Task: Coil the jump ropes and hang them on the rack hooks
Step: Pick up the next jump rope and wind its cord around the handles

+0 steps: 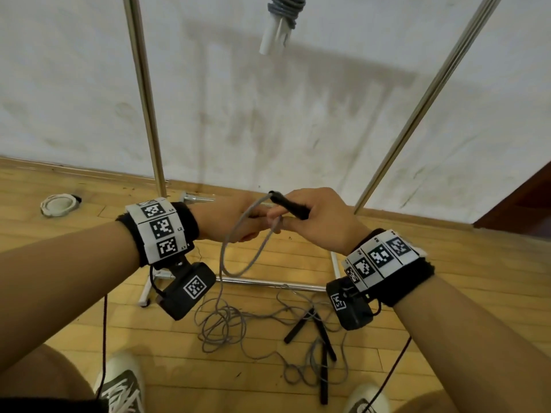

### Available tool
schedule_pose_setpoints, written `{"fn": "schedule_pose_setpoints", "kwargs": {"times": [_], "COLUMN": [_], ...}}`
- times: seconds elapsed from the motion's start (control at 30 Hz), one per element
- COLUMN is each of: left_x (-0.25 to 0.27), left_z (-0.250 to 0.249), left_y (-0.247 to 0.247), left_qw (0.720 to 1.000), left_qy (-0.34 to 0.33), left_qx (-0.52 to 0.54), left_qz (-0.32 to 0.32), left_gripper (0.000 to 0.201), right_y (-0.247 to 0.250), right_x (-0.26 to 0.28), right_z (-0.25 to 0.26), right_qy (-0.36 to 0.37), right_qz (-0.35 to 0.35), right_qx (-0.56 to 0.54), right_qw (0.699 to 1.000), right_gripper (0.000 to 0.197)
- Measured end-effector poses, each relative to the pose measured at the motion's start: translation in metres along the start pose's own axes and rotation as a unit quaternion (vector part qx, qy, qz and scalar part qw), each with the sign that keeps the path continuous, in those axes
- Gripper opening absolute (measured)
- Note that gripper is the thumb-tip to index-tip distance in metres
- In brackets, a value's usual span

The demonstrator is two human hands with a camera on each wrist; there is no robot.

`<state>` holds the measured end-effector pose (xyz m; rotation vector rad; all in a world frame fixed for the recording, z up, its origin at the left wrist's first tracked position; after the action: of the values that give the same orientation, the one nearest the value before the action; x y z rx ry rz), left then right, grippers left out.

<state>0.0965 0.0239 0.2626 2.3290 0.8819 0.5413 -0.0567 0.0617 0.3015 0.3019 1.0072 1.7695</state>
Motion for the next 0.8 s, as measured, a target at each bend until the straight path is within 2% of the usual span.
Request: {"fn": "schedule_pose_setpoints", "kwargs": {"times": [0.1,0.17,0.23,0.4,0.47,0.57,0.7,0.77,0.8], "left_x": [-0.007,-0.008,-0.008,0.002,0.007,0.008,-0.004,-0.011,-0.014], "left_z": [0.012,0.027,0.046,0.086,0.098,0.098,0.067,0.047,0.037], "left_y": [-0.006,-0.012,-0.014,-0.004,0.0,0.005,0.006,0.005,0.005], "left_qw": [1.0,0.997,0.992,0.979,0.973,0.972,0.979,0.982,0.983], "left_qy": [0.007,0.048,0.093,0.156,0.181,0.186,0.129,0.096,0.08], "left_qx": [-0.016,-0.054,-0.08,-0.123,-0.136,-0.139,-0.144,-0.116,-0.102], "left_qz": [-0.019,-0.008,0.008,0.038,0.045,0.022,-0.063,-0.113,-0.133], "left_gripper": [0.027,0.024,0.025,0.027,0.029,0.028,0.025,0.024,0.023], "right_y": [0.016,0.036,0.056,0.103,0.113,0.111,0.085,0.065,0.052], "right_x": [-0.005,-0.007,-0.005,0.013,0.02,0.03,0.028,0.023,0.021], "right_z": [-0.012,-0.021,-0.032,-0.068,-0.082,-0.101,-0.103,-0.09,-0.083], "right_qy": [-0.05,-0.072,-0.101,-0.176,-0.203,-0.249,-0.234,-0.204,-0.191], "right_qz": [-0.12,-0.209,-0.281,-0.396,-0.404,-0.372,-0.269,-0.225,-0.192], "right_qx": [-0.034,-0.059,-0.069,-0.05,-0.015,0.065,0.136,0.094,0.046], "right_qw": [0.991,0.974,0.952,0.9,0.892,0.892,0.924,0.948,0.962], "right_gripper": [0.008,0.003,0.009,0.012,0.012,0.013,0.021,0.017,0.025]}}
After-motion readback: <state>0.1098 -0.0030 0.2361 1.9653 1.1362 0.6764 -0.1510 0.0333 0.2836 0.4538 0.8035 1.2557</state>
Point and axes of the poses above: each hand's wrist, its own x-axis away from the middle knuckle, its own y-axis out of the back of the hand, z = x × y, the point moved 4 cm from there along -x, towards the middle knuckle, and after that the axes turned 6 degrees about y, right-handed, at the moved point
